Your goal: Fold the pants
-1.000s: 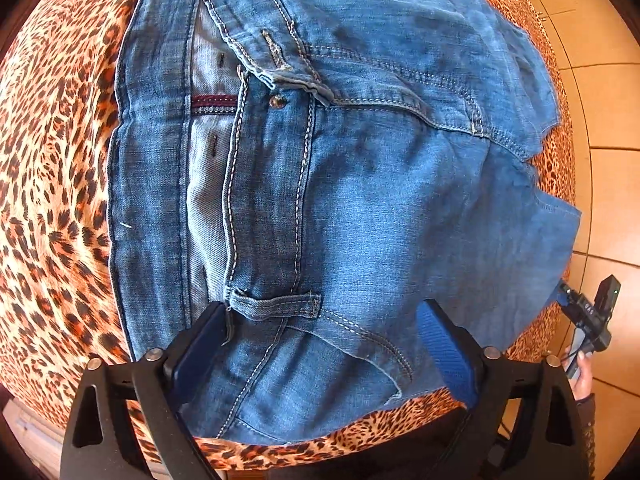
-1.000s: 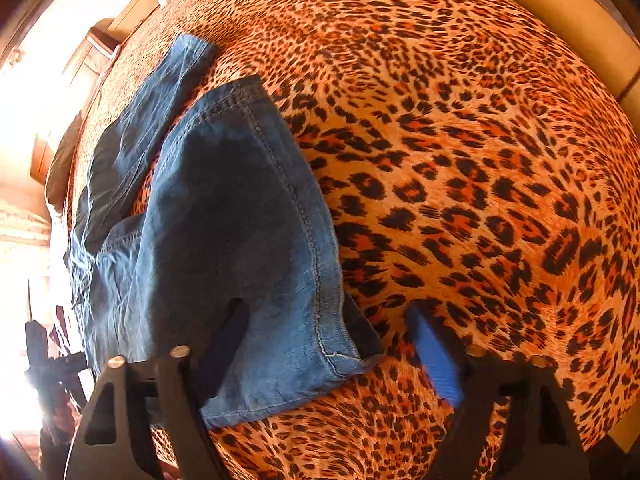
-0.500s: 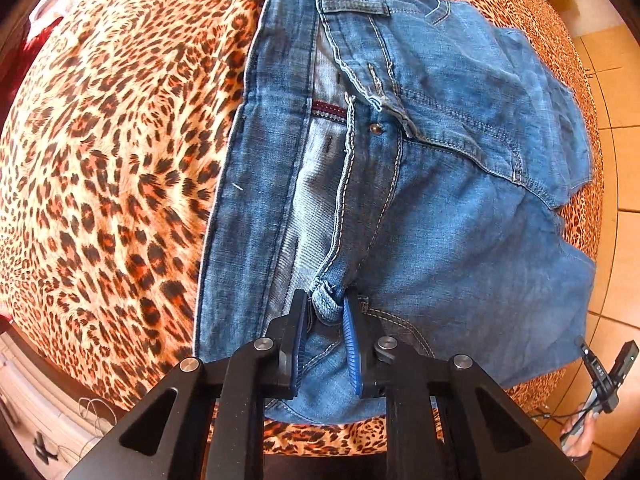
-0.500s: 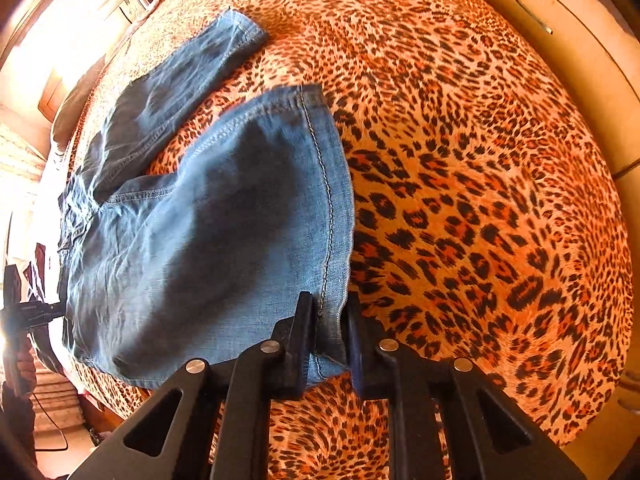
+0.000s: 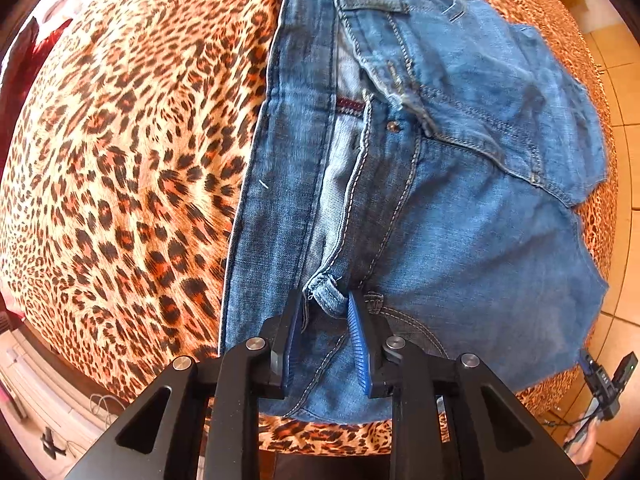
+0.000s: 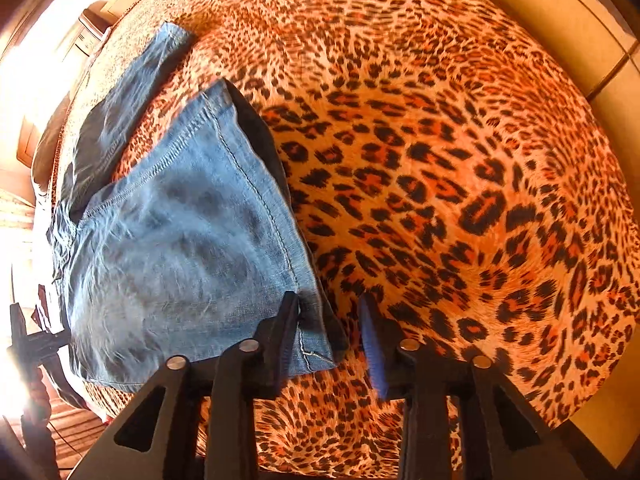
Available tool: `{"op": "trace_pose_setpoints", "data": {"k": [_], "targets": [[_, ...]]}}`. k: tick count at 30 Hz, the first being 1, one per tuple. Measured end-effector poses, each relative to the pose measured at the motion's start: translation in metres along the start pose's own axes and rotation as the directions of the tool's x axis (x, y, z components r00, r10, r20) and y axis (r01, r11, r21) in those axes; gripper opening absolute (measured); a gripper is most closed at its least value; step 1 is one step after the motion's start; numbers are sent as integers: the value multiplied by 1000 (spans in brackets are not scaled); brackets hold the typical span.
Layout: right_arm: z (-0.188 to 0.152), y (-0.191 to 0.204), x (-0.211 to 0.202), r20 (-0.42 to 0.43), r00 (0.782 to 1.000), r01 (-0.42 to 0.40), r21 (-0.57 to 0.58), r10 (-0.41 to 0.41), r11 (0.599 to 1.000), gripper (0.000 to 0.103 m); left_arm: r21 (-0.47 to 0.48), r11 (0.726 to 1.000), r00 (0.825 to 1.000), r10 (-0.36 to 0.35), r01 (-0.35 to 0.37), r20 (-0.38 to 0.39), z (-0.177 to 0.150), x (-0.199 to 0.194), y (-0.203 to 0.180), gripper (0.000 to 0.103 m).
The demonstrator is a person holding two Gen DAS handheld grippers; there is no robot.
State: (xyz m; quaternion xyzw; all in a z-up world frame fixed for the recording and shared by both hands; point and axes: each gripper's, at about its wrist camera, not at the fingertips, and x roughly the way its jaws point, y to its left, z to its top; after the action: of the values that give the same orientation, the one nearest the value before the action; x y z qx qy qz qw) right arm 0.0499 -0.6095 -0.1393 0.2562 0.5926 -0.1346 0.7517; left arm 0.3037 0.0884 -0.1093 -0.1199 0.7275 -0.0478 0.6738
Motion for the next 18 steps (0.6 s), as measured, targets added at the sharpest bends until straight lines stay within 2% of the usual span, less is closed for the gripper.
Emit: {"op": "trace_pose_setpoints", "data": {"k": [2,4,6,8,12,18], "targets": [[11,-2,-25,49,999,-18,4,18,1000,47,14,1000,998,-16,15,53,5,-21,4,34],[31,4,-47,97,995,-24,-13,25,1000,50,3,1000,994,-20,20,111,25,-42,10,47],[57,18,-61,136,990,-37,-34,41,999,54,-28,998,986,-48,53,158,53,-61,19,70],[89,44,-63,166,984,-64,-49,71,997,58,-57,995,977,-67,80,200,87,-72,23,81],[167,117,-37,178,975,-118,-100,134,988,59,-135,985,981,-82,107,178,139,-53,18,82],[260,207,24,146,976,-132,-179,159,975,59,-226,957,975,-147,184,169,196,-9,14,82]]}}
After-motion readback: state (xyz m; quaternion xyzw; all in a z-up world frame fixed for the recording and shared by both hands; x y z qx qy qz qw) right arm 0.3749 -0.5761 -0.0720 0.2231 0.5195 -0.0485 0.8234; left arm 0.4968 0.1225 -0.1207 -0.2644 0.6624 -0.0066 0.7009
